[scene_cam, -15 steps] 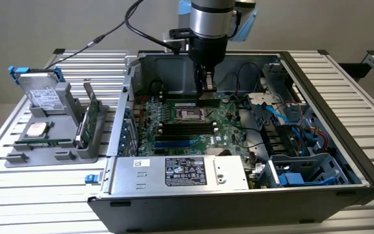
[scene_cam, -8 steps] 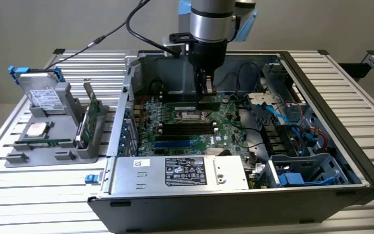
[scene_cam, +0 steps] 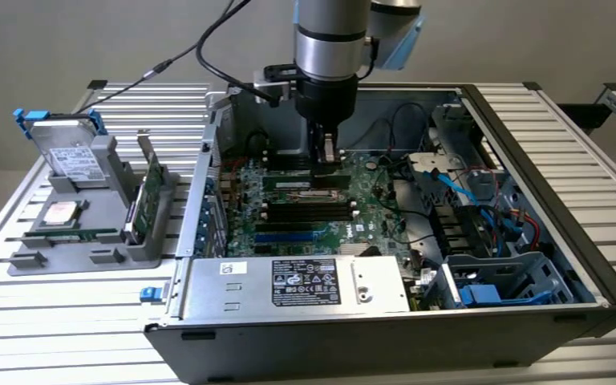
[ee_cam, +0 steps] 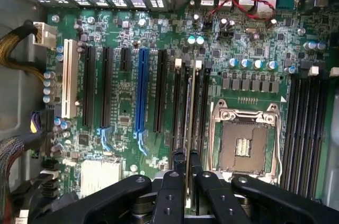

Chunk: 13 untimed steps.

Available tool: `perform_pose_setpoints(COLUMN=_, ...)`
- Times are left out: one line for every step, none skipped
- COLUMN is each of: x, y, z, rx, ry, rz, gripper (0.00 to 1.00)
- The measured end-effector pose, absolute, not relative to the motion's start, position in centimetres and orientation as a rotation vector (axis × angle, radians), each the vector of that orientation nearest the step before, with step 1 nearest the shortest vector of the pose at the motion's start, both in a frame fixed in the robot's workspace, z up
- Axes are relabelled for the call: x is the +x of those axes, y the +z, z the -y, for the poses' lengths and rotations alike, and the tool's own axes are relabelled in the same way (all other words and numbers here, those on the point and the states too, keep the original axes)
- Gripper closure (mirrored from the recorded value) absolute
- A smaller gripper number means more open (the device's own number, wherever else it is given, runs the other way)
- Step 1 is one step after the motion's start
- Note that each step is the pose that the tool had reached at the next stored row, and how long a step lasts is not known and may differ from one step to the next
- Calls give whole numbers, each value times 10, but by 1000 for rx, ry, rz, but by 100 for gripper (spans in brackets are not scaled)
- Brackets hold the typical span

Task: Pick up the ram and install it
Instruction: 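Insert the ram into the slot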

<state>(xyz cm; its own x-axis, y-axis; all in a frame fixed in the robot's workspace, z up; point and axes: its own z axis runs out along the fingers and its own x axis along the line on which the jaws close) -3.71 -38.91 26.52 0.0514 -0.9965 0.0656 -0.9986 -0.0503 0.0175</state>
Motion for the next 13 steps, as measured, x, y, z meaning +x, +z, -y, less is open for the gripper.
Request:
perform_pose_setpoints(x=-37, y=263, z=389, rx=2235, ry=55, rz=2124, gripper=86)
perform_pose_setpoints(x=-37, y=262, z=389, rx=2235, ry=55, rz=2124, gripper=86)
perform_pose_setpoints(x=-37, y=260, z=390, rx=2235, ry=55, rz=2124, gripper=86)
perform_pose_setpoints(x=-37, y=258, z=390, rx=2235, ry=55, rz=2124, gripper=86)
perform_pose_setpoints(x=-37, y=256, z=390, rx=2235, ry=55, rz=2124, gripper=86)
perform_pose_setpoints(x=-36, y=254, z=390, rx=2235, ry=55, rz=2124, gripper=86)
perform_pose_setpoints(x=-36, y=252, z=390, rx=2235, ry=55, rz=2124, gripper=86)
perform_pose_setpoints(x=-35, y=251, z=390, rx=2235, ry=55, rz=2124, gripper=86)
perform_pose_setpoints(x=-34, y=249, z=390, rx=2235, ry=55, rz=2124, gripper=86)
perform_pose_setpoints(x=-34, y=247, z=390, rx=2235, ry=55, rz=2124, gripper=86)
perform_pose_setpoints(x=-33, y=245, z=390, rx=2235, ry=55, rz=2124, gripper=86)
perform_pose_setpoints(x=-33, y=243, z=391, rx=2235, ry=55, rz=2124, gripper=86)
perform_pose_setpoints(x=-33, y=242, z=391, rx=2235, ry=55, rz=2124, gripper=86)
